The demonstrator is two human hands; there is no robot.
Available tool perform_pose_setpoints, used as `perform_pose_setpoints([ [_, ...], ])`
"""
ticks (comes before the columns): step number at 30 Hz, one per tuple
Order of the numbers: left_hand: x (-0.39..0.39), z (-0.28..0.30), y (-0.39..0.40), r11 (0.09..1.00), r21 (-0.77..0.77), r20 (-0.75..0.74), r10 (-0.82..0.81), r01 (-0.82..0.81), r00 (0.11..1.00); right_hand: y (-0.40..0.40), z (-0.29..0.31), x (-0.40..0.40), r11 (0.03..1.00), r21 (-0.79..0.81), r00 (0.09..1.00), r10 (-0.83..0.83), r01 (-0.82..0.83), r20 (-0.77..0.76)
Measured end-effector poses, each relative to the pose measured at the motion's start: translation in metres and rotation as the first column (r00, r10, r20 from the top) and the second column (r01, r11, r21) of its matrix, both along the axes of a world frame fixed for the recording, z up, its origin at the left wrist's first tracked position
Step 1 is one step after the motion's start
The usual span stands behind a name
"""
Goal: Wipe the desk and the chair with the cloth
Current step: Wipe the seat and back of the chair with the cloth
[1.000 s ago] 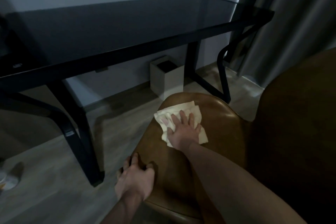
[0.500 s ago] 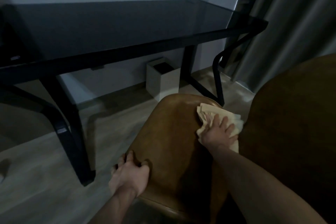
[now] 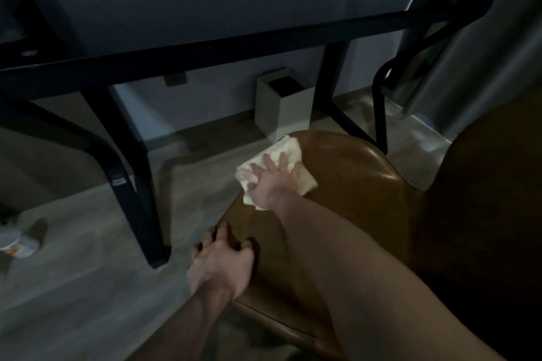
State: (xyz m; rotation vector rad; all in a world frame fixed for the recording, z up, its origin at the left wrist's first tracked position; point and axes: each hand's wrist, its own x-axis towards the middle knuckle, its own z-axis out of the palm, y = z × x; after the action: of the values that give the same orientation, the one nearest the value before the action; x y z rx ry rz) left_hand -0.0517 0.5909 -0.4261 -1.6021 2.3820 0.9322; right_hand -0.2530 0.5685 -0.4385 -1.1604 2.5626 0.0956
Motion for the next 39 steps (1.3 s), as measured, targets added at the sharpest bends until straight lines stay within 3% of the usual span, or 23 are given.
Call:
perform_pose_setpoints([
  [9,0.002,0.004,0.001,1.0,0.028,0.015,-0.007,0.007,1.0,0.081,0.013,-0.027,0.988,-0.129,0.994,-0.073,0.082,0.08],
  [16,0.002,0.01,0.005,0.999,0.035,0.013,-0.007,0.007,1.0,0.192,0.024,-0.062,0.908,0.014,0.908,-0.418,0.418,0.014],
  [28,-0.002,0.004,0.002,0.999,0.029,0.023,-0.026,0.025,0.999,0.143,0.016,-0.051,0.858,0.025,0.858,-0.514,0.514,-0.011],
  [31,-0.003,0.003,0.001,1.0,0.022,0.026,-0.018,0.017,0.999,0.118,0.014,-0.046,0.893,-0.001,0.893,-0.45,0.45,0.005],
  [35,-0.003,0.001,0.0,0.999,0.03,0.012,-0.009,0.009,1.0,0.049,0.013,-0.021,0.989,0.019,0.987,-0.148,0.147,0.057],
  [39,-0.002,-0.001,-0.001,1.0,0.031,-0.01,0.005,-0.005,1.0,0.009,0.003,0.02,0.99,0.057,0.992,0.126,-0.127,0.022],
])
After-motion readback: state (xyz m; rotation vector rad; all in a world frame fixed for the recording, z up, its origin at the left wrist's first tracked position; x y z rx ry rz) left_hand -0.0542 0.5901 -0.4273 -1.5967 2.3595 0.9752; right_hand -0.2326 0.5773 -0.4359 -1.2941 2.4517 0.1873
